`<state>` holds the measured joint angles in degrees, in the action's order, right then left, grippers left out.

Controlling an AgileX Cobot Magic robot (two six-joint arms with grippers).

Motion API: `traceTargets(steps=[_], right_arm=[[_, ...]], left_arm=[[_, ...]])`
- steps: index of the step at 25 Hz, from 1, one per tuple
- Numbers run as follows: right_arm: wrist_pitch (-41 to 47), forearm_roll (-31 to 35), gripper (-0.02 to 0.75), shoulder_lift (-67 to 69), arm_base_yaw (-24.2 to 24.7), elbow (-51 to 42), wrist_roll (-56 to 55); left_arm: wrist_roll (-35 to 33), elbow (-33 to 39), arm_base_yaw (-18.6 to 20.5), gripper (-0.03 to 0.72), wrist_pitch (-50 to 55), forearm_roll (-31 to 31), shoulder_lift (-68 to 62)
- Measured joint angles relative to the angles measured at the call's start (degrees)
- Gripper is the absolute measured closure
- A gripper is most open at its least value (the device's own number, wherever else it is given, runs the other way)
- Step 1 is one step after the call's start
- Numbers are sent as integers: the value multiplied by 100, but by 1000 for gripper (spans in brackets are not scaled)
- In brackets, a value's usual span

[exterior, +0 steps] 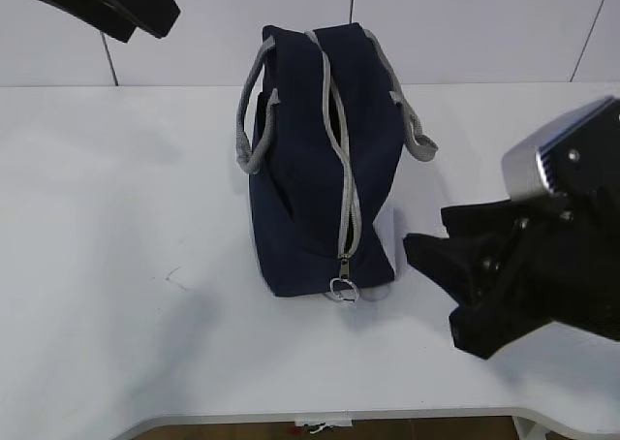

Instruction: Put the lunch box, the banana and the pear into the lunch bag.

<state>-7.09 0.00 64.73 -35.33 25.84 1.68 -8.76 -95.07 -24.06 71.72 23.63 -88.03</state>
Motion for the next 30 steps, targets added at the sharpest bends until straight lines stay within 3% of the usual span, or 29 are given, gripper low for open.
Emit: traceTargets(steps=[14, 30], right_arm=[[-478, 0, 355, 916, 0, -210, -361], [-2773, -30, 428, 2968, 0, -198, -642]], left_arm=[[0, 0, 0, 335, 2, -152, 0], [0, 0, 0, 336, 2, -154, 0]])
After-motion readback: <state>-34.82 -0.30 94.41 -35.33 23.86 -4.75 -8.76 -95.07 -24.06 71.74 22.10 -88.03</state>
